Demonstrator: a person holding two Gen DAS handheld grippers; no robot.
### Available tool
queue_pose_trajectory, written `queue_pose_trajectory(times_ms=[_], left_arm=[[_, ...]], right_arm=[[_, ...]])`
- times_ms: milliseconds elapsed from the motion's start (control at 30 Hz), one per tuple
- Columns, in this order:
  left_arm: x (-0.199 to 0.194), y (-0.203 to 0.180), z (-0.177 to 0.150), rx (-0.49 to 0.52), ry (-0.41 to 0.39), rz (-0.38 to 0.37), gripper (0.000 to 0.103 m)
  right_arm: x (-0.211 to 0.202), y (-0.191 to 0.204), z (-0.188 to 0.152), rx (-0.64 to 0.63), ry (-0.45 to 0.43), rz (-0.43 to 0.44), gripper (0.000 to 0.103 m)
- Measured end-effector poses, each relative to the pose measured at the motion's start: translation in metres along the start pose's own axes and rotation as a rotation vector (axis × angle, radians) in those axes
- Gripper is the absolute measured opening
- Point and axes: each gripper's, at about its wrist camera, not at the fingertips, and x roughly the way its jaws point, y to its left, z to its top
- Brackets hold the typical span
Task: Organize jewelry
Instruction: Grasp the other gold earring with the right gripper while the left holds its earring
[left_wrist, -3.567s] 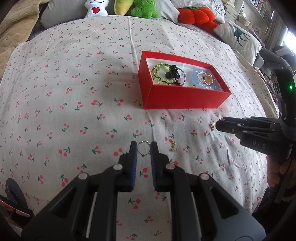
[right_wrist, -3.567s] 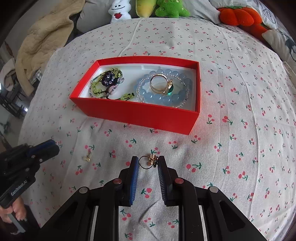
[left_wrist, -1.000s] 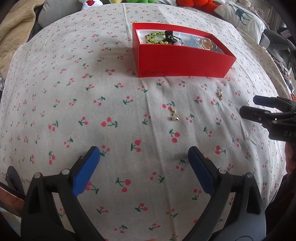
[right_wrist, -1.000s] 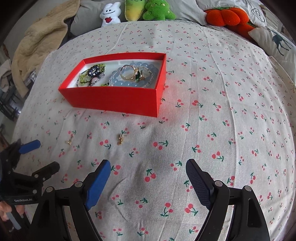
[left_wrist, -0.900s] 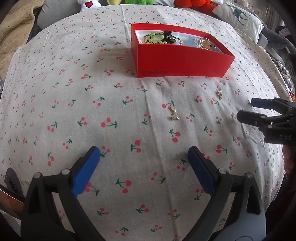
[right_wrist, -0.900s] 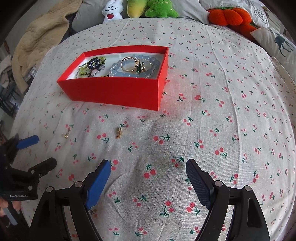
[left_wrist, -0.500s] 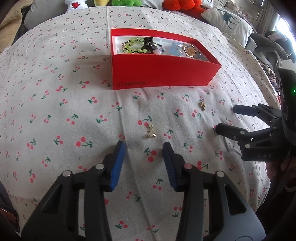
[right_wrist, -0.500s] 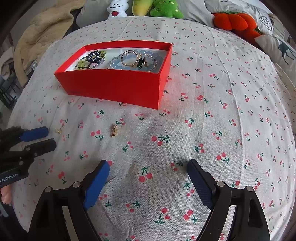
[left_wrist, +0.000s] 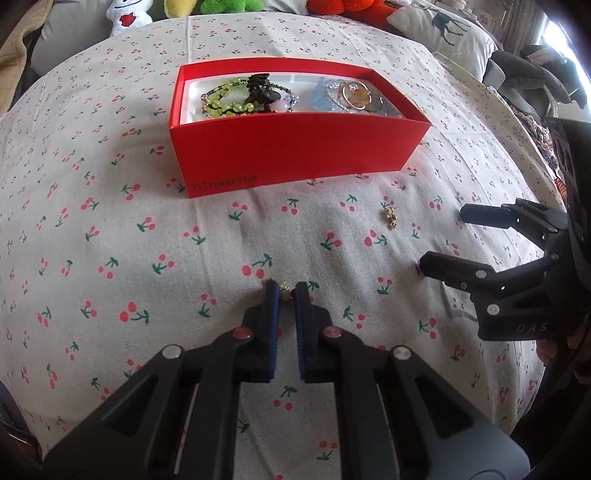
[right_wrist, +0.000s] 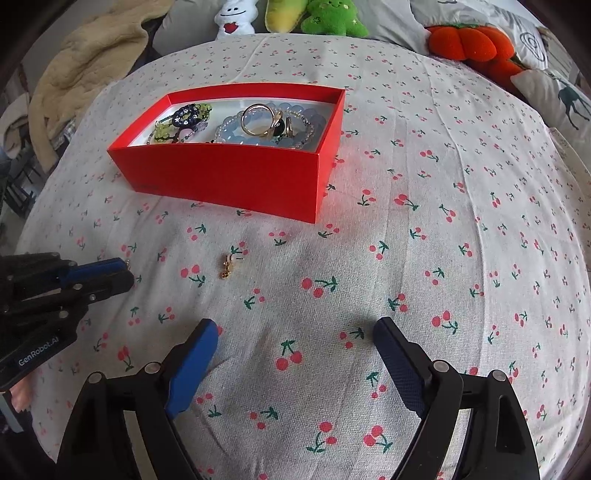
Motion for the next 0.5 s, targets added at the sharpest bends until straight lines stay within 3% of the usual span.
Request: queue_pose_trajectory(times_ms=[500], left_arm=[[-0.017,0.014,-0.003,-0.026,-0.015,0.047,0.009]], right_arm=[[0.005,0.017,0.012,0.003,0.013,0.0,0.088]])
